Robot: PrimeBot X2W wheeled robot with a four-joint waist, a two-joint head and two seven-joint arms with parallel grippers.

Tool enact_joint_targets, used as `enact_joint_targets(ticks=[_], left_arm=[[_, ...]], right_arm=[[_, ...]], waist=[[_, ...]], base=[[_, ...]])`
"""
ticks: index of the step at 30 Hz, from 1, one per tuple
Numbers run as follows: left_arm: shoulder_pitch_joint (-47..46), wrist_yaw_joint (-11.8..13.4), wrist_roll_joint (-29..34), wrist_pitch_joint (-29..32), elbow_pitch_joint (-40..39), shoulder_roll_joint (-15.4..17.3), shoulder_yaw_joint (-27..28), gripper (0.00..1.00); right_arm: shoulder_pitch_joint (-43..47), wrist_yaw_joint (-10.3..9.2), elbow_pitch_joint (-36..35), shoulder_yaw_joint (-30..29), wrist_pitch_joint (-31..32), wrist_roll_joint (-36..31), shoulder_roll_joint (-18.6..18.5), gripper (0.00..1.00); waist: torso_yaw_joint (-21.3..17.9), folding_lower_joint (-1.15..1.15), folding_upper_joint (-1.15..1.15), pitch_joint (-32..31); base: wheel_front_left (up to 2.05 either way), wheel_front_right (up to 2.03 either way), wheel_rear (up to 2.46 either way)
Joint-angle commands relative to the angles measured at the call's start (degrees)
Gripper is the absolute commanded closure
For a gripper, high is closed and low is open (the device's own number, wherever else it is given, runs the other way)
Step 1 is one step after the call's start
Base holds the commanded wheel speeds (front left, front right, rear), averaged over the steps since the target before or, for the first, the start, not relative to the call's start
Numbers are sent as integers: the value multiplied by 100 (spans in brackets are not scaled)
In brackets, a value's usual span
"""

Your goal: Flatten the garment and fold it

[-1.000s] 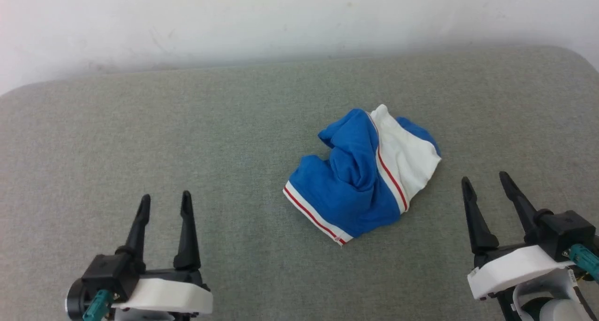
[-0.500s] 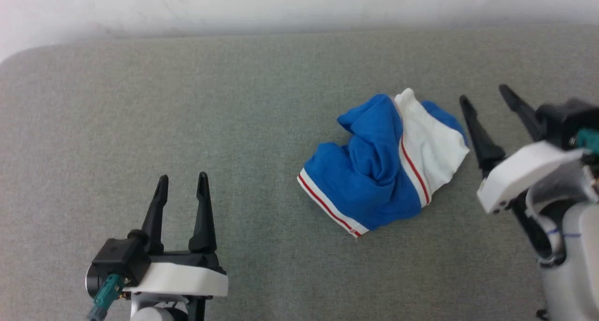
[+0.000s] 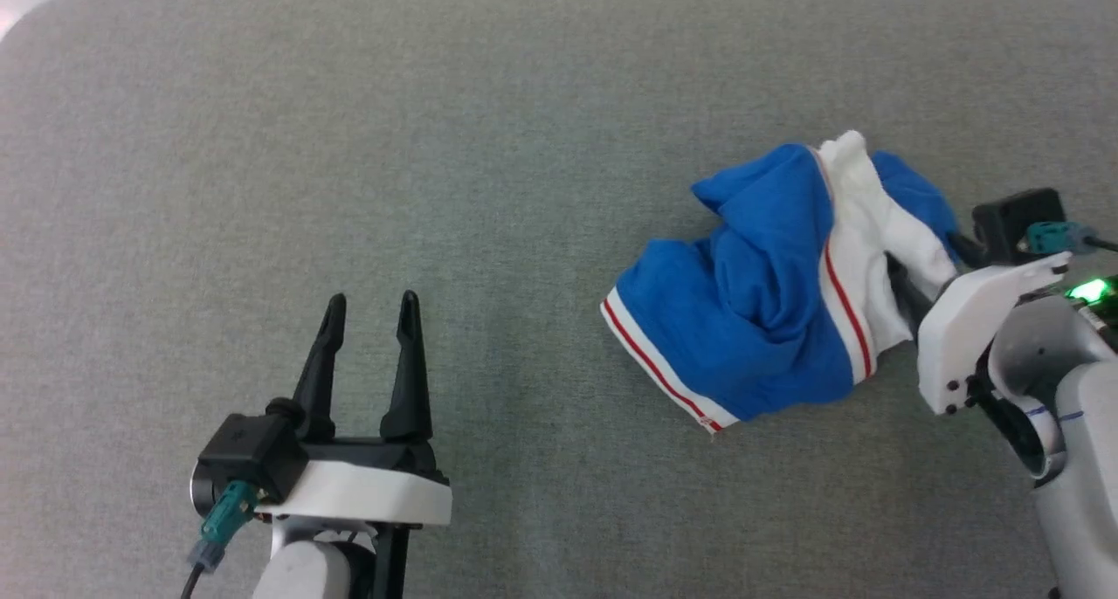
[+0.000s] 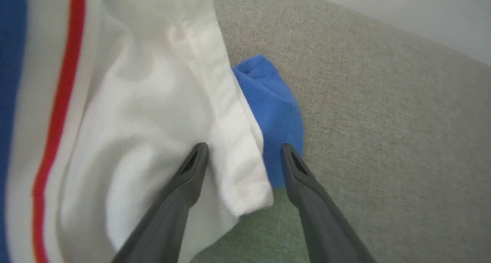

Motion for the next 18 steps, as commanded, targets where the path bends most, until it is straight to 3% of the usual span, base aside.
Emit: enact_joint_targets(ticks=[1, 2, 3, 4, 5, 13, 18], left_arm=[[-99, -40, 48, -27, 20, -33, 34, 0], [-120, -63, 59, -27, 41, -51, 49, 0], [-139, -83, 70, -27, 61, -67, 66, 0], [-155, -101, 80, -27, 81, -81, 85, 0], [-165, -116, 89, -27, 100, -95, 105, 0], [-61, -212, 121, -27, 252, -162, 300, 0], [115, -255, 154, -27, 317, -178, 422, 0]], right_arm=[[-55, -10, 50, 23, 15, 11, 35, 0], [-50, -10, 123, 22, 51, 30, 71, 0], [-52, -10, 182, 13, 78, 27, 100, 62], [-61, -10, 216, 20, 75, 8, 117, 95], [-72, -10, 240, 24, 62, -11, 134, 100], [-247, -10, 98, 52, -336, -131, 141, 100], [-494, -10, -90, -219, -742, -129, 109, 100]], waist=[[99, -1, -1, 92], [110, -1, -1, 99], [120, -1, -1, 103], [127, -1, -1, 99], [130, -1, -1, 90], [-20, -1, -1, -258], [-217, -1, -1, -618]], base=[[0, 0, 0], [0, 0, 0], [0, 0, 0], [0, 0, 0], [0, 0, 0], [0, 0, 0], [0, 0, 0]])
